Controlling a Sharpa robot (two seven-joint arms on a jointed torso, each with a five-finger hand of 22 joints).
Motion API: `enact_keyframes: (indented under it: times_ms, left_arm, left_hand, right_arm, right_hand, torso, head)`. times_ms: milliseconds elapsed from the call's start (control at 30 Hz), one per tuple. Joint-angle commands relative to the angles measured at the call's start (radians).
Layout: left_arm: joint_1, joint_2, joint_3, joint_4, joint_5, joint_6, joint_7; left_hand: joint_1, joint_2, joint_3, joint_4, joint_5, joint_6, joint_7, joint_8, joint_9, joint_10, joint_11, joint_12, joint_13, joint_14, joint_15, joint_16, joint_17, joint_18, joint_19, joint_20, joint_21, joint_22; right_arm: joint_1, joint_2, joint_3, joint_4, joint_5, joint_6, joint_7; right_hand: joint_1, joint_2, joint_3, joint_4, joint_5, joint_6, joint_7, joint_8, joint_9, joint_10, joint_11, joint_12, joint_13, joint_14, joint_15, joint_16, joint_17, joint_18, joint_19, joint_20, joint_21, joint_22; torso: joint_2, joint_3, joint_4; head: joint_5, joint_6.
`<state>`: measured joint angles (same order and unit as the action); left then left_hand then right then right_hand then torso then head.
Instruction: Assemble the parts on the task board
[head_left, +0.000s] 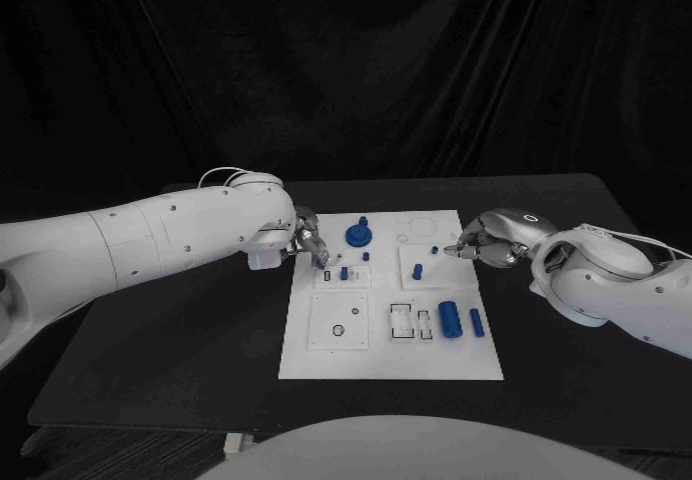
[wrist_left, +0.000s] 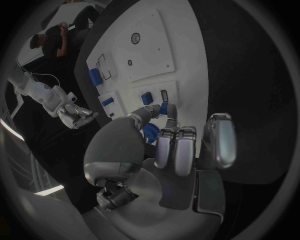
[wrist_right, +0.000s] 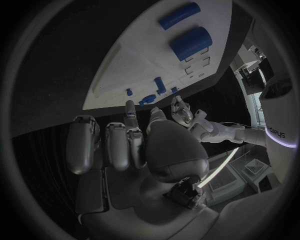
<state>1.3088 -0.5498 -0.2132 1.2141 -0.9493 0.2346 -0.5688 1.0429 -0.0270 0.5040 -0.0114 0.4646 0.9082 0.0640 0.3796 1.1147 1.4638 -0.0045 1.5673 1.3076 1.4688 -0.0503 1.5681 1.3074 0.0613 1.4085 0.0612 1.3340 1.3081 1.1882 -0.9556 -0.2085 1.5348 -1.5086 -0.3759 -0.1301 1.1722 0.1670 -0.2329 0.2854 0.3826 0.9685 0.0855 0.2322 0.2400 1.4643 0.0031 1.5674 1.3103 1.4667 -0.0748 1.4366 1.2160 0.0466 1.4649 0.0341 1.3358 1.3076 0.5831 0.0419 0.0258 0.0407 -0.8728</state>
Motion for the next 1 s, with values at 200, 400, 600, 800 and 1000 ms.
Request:
enact_keyframes:
  times_ms: [200,400,600,800,1000]
  left_arm:
    - [-0.005,0.004,0.001,0.000,-0.006,0.000,0.004]
    - [-0.010,0.009,0.001,-0.005,0.005,0.003,0.005]
    - [-0.013,0.013,0.001,-0.011,0.071,0.011,0.006]
    - [-0.015,0.016,0.001,-0.018,0.094,0.018,0.006]
    - [-0.016,0.017,0.001,-0.023,0.101,0.022,0.005]
  left_hand:
    - [-0.008,0.004,0.104,-0.098,0.000,0.009,-0.007,0.004,-0.002,0.107,-0.009,0.003,0.263,0.102,-0.008,0.003,0.263,0.002,-0.002,-0.004,-0.009,0.177]
    - [-0.009,0.005,0.105,-0.097,-0.001,0.009,-0.007,0.003,-0.002,0.107,-0.009,0.003,0.263,0.102,-0.008,0.003,0.263,0.002,-0.002,-0.005,-0.009,0.177]
    - [-0.009,0.008,0.109,-0.098,0.001,0.009,-0.007,0.002,-0.003,0.107,-0.010,0.003,0.263,0.102,-0.009,0.003,0.263,0.003,-0.003,-0.006,-0.012,0.176]
    - [-0.008,0.008,0.110,-0.099,0.003,0.008,-0.007,0.002,-0.003,0.107,-0.010,0.003,0.263,0.102,-0.009,0.003,0.263,0.004,-0.005,-0.006,-0.015,0.175]
    - [-0.008,0.008,0.111,-0.100,0.004,0.008,-0.007,0.001,-0.003,0.107,-0.010,0.003,0.263,0.102,-0.010,0.003,0.263,0.003,-0.004,-0.006,-0.014,0.175]
  right_arm:
    - [-0.002,0.001,0.001,-0.001,-0.002,0.004,-0.011]
    - [-0.002,0.000,0.001,0.000,-0.002,0.003,-0.012]
    - [-0.002,-0.002,0.001,0.001,-0.002,0.002,-0.012]
    - [-0.002,-0.003,0.001,0.002,-0.002,0.000,-0.012]
    - [-0.002,-0.004,0.001,0.003,-0.002,-0.001,-0.012]
  right_hand:
    - [0.009,0.002,-0.003,-0.004,0.006,0.006,0.002,-0.004,0.001,0.107,0.007,0.003,0.260,0.044,0.006,-0.005,-0.001,0.013,0.019,0.006,-0.006,0.181]
    - [0.010,0.002,-0.003,-0.004,0.007,0.005,0.002,-0.004,0.001,0.107,0.007,0.003,0.260,0.044,0.005,-0.005,-0.002,0.013,0.019,0.006,-0.006,0.181]
    - [0.010,0.002,-0.003,-0.004,0.007,0.005,0.002,-0.004,0.001,0.107,0.007,0.003,0.260,0.044,0.005,-0.005,-0.002,0.013,0.019,0.006,-0.006,0.181]
    - [0.012,0.002,-0.003,-0.005,0.008,0.006,0.002,-0.004,0.001,0.107,0.007,0.003,0.260,0.044,0.005,-0.005,-0.002,0.013,0.019,0.006,-0.006,0.181]
    - [0.012,0.002,-0.003,-0.005,0.008,0.006,0.002,-0.004,0.001,0.107,0.007,0.003,0.260,0.044,0.005,-0.005,-0.002,0.013,0.019,0.006,-0.006,0.181]
  torso:
    - [-0.001,0.0000,-0.0001]
    - [0.000,-0.0004,-0.0012]
    - [0.000,0.0001,-0.0008]
    - [0.000,-0.0003,-0.0007]
    - [0.000,-0.0001,-0.0004]
  head:
    - [0.001,0.000]
    - [0.001,0.000]
    - [-0.001,0.000]
    - [0.000,0.000]
    - [0.000,0.000]
